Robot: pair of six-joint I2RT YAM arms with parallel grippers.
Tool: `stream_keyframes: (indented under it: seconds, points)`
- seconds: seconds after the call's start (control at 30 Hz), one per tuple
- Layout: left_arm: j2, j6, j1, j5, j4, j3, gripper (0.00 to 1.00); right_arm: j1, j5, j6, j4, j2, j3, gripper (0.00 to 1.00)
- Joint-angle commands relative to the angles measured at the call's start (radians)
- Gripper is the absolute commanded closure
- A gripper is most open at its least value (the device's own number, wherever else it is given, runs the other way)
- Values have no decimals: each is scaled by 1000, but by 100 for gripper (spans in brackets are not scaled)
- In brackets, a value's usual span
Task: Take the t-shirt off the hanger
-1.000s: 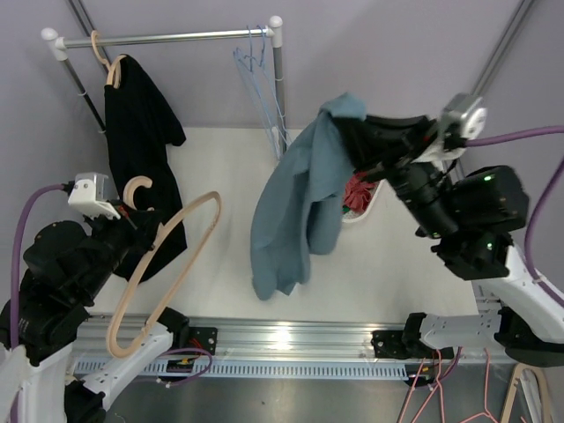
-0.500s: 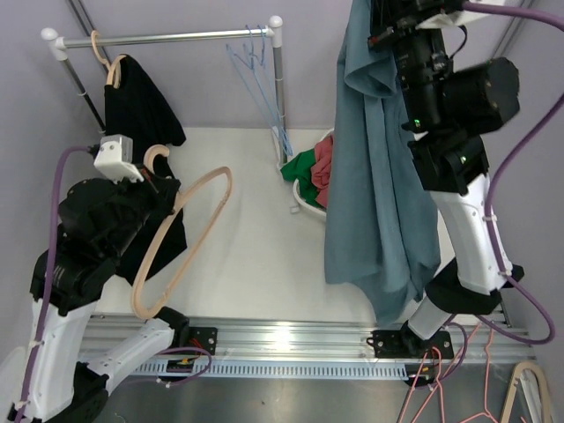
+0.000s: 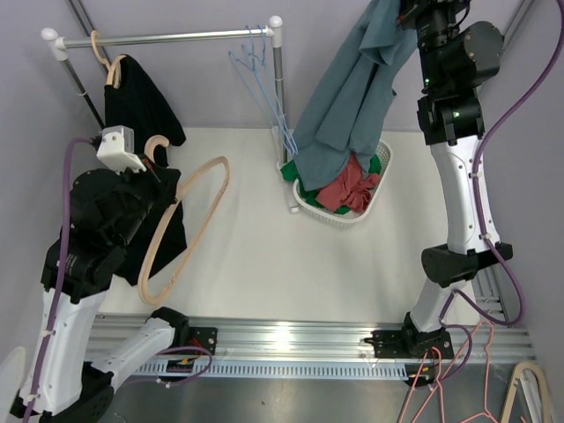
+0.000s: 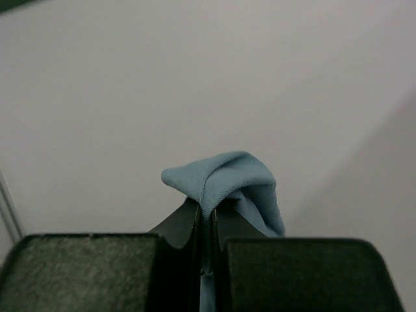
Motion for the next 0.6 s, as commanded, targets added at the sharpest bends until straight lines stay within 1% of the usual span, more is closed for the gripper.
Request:
stream_keyframes:
  seconds: [0.0,0.03,0.07,0.1,0.13,0.2,0.23,0.3,0.33,0.37,0.4,0.43,0.47,0.53,0.57]
  points:
    - [39,-3,93,109,87,-21,99,2,-20,108,-28,-81,-162,100]
    - [54,-14,169,232,97,-18,99,0,-31,122,-57,-91,-292,100]
    - [88,-25,203,273,104,-18,99,2,-42,143,-141,-95,-350,100]
    - [109,-25,226,296,110,-3,99,2,-55,208,-183,-98,-408,100]
    - [132,-25,260,315,106,10,99,2,-86,236,-203,-118,-563,100]
    - [203,-26,281,327,86,65,99,3,-132,305,-160,-152,-757,100]
    - [220,-26,286,316,88,114,99,5,-176,370,-145,-175,-915,100]
    - [256,-32,286,307,97,142,99,26,-154,416,-133,-180,-1028,100]
    - [270,-32,286,306,106,187,99,29,-126,444,-174,-142,-1057,100]
    - [284,-35,286,304,109,206,99,32,-114,447,-203,-103,-1066,100]
    - [301,-35,286,301,109,220,99,31,-102,445,-255,-48,-1038,100]
    - [335,-35,286,299,114,278,99,25,-100,418,-407,109,-977,100]
    - [347,-31,286,309,120,295,99,22,-91,403,-495,197,-812,100]
    - [376,-23,285,325,158,346,99,19,-92,355,-678,340,-674,100]
    - [384,-17,283,338,169,366,99,20,-92,349,-686,392,-653,100]
